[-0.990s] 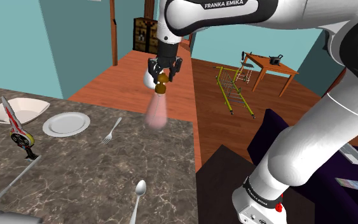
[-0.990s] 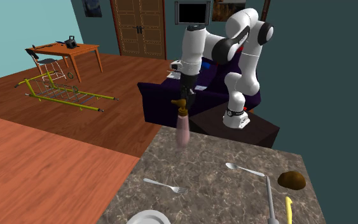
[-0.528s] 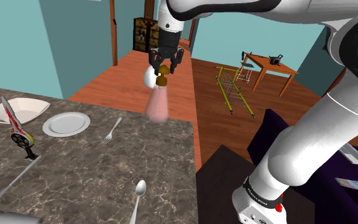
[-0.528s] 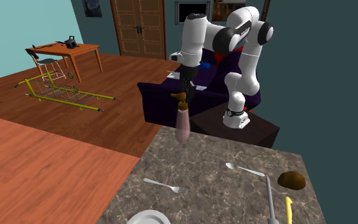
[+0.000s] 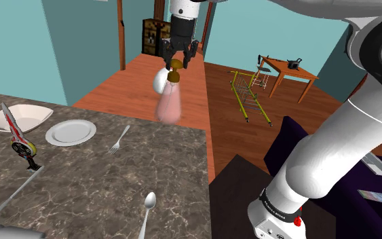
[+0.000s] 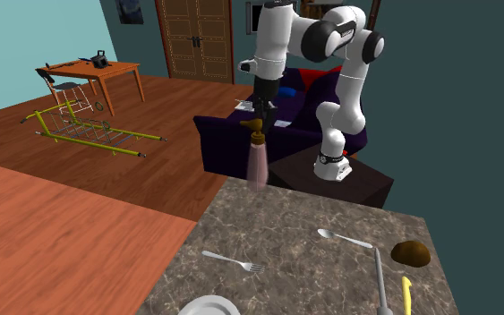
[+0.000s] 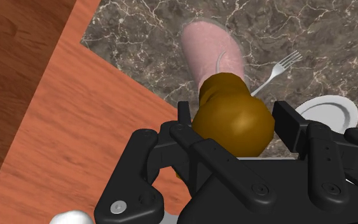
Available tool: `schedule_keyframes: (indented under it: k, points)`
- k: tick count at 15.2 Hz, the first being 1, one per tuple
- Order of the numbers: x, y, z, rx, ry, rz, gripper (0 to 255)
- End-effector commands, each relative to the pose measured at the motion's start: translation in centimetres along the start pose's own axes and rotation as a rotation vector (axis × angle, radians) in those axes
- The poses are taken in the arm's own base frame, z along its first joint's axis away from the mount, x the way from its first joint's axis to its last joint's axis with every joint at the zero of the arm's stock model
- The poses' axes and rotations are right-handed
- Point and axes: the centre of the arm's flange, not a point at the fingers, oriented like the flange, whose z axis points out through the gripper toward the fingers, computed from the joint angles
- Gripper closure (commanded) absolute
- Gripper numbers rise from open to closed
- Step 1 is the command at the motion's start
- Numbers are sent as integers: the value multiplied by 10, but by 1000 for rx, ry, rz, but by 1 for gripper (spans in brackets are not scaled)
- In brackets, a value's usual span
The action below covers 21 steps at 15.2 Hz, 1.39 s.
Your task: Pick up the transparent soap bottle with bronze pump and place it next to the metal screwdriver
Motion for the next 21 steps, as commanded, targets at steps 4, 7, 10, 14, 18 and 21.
schedule_keyframes:
  k: [4,7,10,14,18,21]
  points:
    - [2,2,-28,0,0,0,255]
    - [3,3,-44,0,0,0,255]
    - [5,4,-59,0,0,0,255]
    - [6,5,-80,0,0,0,255]
    - [8,7,-101,0,0,0,255]
    - [10,8,-117,0,0,0,255]
